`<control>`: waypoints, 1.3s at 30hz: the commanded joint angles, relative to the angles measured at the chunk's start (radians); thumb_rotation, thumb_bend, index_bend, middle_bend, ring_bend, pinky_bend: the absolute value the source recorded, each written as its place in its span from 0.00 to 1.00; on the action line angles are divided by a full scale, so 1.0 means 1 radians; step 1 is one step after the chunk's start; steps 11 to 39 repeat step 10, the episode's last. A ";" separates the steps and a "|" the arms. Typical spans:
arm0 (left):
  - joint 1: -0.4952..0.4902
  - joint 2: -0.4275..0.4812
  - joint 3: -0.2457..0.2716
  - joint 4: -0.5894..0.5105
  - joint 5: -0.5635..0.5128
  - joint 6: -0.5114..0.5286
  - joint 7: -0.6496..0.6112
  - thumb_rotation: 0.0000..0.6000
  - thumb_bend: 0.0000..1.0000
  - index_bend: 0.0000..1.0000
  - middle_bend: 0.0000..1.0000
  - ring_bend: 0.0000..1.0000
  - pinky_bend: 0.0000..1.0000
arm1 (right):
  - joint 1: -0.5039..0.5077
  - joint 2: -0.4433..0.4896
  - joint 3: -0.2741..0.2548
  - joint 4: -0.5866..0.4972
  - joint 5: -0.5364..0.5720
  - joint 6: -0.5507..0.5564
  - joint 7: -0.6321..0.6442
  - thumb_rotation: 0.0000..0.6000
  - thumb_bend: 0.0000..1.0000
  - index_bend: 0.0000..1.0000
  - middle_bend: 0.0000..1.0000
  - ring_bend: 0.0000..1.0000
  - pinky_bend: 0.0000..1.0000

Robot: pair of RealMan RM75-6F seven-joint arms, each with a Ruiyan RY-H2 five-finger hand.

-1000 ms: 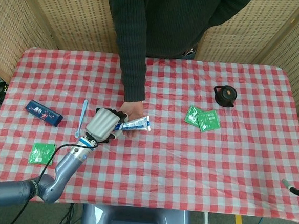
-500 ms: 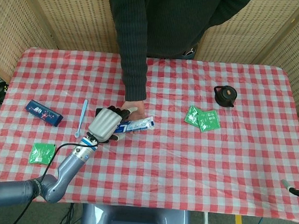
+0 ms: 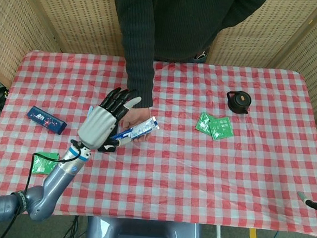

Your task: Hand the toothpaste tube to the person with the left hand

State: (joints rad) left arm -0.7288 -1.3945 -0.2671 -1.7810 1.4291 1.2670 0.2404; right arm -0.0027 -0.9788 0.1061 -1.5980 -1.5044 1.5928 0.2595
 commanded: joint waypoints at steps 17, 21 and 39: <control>0.317 0.293 0.198 -0.049 0.082 0.205 -0.174 1.00 0.00 0.00 0.00 0.00 0.00 | -0.004 0.003 -0.006 -0.008 -0.018 0.011 0.002 1.00 0.00 0.09 0.00 0.00 0.00; 0.317 0.293 0.198 -0.049 0.082 0.205 -0.174 1.00 0.00 0.00 0.00 0.00 0.00 | -0.004 0.003 -0.006 -0.008 -0.018 0.011 0.002 1.00 0.00 0.09 0.00 0.00 0.00; 0.317 0.293 0.198 -0.049 0.082 0.205 -0.174 1.00 0.00 0.00 0.00 0.00 0.00 | -0.004 0.003 -0.006 -0.008 -0.018 0.011 0.002 1.00 0.00 0.09 0.00 0.00 0.00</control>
